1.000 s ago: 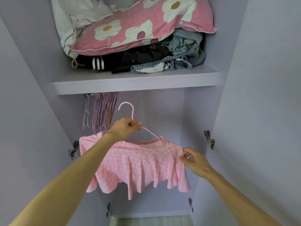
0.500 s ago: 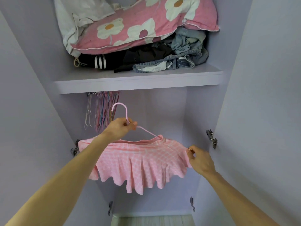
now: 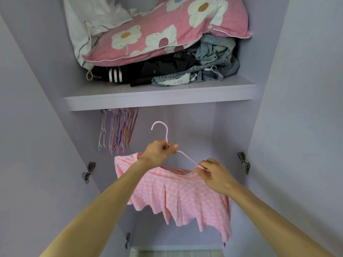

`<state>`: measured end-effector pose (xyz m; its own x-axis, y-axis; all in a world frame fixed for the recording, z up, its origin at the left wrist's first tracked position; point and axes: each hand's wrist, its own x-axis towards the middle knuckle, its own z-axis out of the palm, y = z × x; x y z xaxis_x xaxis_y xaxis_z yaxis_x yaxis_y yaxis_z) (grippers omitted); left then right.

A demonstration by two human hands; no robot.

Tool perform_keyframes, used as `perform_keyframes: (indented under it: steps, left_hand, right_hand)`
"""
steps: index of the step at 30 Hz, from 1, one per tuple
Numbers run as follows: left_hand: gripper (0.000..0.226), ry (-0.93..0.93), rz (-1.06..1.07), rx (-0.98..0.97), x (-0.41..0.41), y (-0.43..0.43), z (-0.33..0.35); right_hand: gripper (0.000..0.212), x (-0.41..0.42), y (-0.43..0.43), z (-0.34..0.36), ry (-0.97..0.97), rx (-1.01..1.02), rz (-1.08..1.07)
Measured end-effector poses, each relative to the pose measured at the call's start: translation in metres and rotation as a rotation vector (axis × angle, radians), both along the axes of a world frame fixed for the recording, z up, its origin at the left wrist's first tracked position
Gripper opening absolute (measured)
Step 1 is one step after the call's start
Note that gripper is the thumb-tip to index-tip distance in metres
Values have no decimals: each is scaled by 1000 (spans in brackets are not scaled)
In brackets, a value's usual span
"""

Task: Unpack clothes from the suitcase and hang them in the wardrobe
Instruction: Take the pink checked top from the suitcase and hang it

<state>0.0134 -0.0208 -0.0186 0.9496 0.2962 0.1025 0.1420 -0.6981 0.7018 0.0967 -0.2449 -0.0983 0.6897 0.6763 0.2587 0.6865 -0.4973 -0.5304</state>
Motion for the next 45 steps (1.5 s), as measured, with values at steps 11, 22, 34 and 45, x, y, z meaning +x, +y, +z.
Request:
perform_keyframes:
  steps: [11, 22, 34, 45]
  left_hand:
    - [42, 83, 20, 167, 59, -15, 7]
    - [68, -487, -72, 1058, 153, 20, 38]
    - [58, -909, 159, 1135, 223, 35, -3]
    - [59, -1087, 222, 1153, 243, 42, -16]
  right_hand:
    - [33, 18, -27, 33, 338, -4, -116]
    - [31, 65, 2, 43, 253, -291, -569]
    - [45, 165, 58, 25, 373, 362, -706]
    - [39, 239, 89, 7, 166, 362, -770]
